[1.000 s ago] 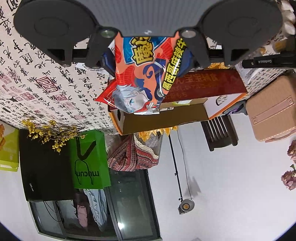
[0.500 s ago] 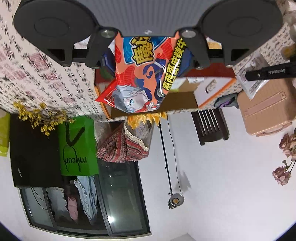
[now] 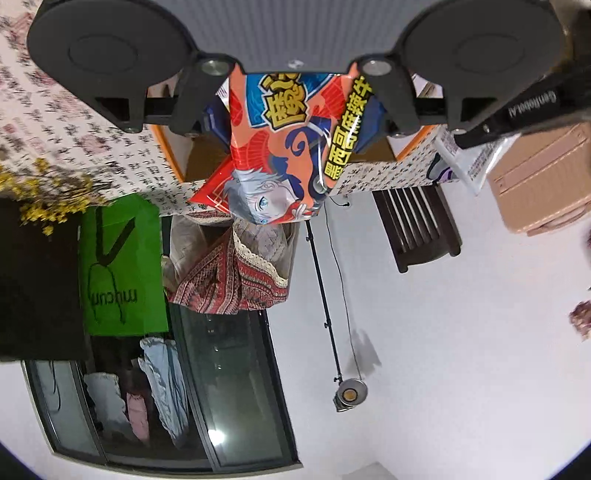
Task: Organize snacks
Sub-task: 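Carry the candy bag and white sachet over the box, then open both grippers to release the packets into the box, then move both grippers back to the remaining snack pile, then grasp the orange cracker packet with the right gripper, then grasp a white sachet with the left gripper while the right holds the cracker packet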
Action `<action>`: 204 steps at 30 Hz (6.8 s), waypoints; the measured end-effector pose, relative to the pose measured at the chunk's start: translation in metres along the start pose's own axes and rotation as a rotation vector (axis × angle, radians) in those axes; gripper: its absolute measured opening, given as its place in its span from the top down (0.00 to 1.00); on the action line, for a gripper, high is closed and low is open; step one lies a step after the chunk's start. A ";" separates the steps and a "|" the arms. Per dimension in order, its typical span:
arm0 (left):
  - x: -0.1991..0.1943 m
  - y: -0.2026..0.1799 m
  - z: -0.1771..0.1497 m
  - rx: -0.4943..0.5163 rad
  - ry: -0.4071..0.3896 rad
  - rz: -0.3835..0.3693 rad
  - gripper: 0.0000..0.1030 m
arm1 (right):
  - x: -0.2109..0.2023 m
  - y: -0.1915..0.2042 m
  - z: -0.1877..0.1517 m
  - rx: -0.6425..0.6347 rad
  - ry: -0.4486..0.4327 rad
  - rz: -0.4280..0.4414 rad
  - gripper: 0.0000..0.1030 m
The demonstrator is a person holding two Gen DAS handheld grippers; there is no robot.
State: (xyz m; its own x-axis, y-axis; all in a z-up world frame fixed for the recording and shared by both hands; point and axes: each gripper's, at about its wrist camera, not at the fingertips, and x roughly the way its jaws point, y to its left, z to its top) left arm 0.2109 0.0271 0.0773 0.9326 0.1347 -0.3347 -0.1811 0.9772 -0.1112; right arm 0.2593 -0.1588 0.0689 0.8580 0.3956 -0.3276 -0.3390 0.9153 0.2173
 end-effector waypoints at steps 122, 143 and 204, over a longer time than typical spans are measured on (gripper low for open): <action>-0.117 0.055 -0.100 -0.044 0.209 0.114 0.00 | -0.077 -0.042 -0.121 0.027 0.326 -0.224 0.00; -0.108 0.067 -0.099 -0.087 0.231 0.147 0.00 | -0.077 -0.042 -0.126 -0.064 0.301 -0.230 0.54; -0.095 -0.071 -0.161 0.213 0.373 -0.142 0.00 | -0.180 -0.073 -0.139 0.007 0.077 -0.102 0.86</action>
State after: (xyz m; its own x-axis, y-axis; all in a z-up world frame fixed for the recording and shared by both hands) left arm 0.0846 -0.0815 -0.0339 0.7601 -0.0333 -0.6490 0.0450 0.9990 0.0015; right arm 0.0763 -0.2863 -0.0163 0.8556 0.3055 -0.4179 -0.2487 0.9506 0.1857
